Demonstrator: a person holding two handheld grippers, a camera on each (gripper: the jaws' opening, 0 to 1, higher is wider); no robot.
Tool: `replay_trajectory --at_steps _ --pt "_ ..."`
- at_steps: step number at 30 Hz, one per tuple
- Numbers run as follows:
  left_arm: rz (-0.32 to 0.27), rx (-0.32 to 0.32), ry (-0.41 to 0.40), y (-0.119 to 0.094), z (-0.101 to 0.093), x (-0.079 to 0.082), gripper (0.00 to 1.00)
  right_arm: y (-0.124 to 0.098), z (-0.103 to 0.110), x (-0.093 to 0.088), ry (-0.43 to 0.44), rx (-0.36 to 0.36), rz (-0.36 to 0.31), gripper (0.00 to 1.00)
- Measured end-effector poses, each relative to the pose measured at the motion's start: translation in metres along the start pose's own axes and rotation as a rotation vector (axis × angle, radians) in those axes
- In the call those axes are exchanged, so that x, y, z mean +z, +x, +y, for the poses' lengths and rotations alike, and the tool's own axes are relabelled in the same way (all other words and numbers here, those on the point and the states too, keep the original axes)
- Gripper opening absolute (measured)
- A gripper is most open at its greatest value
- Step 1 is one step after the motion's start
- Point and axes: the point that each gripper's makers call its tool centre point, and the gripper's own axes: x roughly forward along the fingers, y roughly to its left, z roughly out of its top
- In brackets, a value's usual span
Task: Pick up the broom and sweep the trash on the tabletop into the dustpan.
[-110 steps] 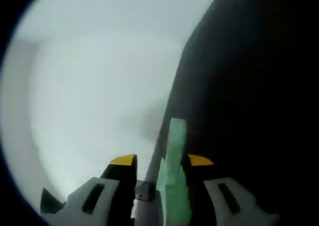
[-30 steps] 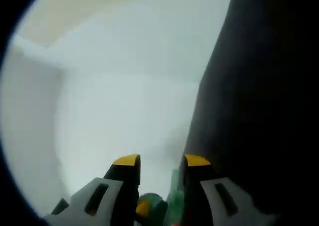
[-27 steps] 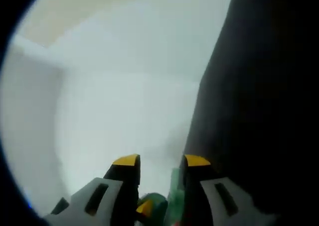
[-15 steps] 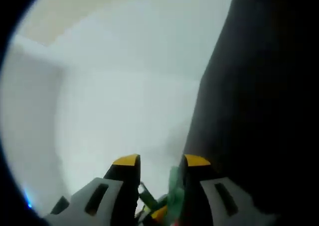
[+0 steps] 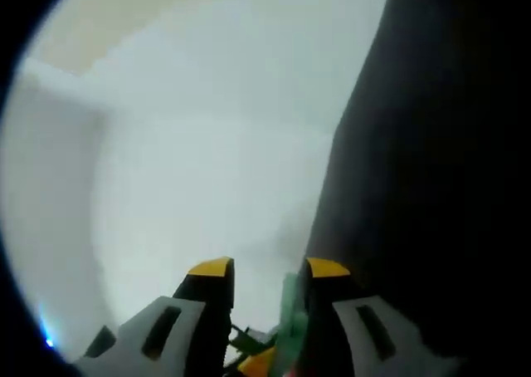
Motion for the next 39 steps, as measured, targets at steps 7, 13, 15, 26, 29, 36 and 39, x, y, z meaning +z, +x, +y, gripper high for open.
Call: replay_trajectory --at_steps 7,13,15,26,29,36,39 --pt "-0.044 -0.114 -0.076 -0.003 -0.013 0.004 0.31 0.001 0.0 -0.001 -0.003 0.001 0.009 0.34" --pt "-0.098 -0.249 -0.174 -0.008 -0.023 0.011 0.27 0.001 0.0 -0.003 -0.001 0.001 0.018 0.33" --pt "-0.085 -0.232 -0.159 -0.008 -0.02 0.009 0.26 0.001 0.0 -0.003 0.003 0.001 0.017 0.33" --pt "-0.022 -0.24 0.171 -0.016 -0.023 0.013 0.15 0.001 0.001 -0.003 0.005 0.005 0.021 0.33" --pt "0.007 -0.307 0.271 -0.02 -0.022 0.015 0.16 0.001 0.001 -0.004 0.013 0.009 0.029 0.33" --pt "0.101 -0.458 0.52 -0.013 -0.026 0.024 0.2 0.002 0.001 -0.005 0.007 0.01 0.036 0.33" --pt "0.117 -0.533 0.56 -0.003 -0.037 0.022 0.21 0.002 0.0 -0.005 0.01 0.011 0.036 0.33"
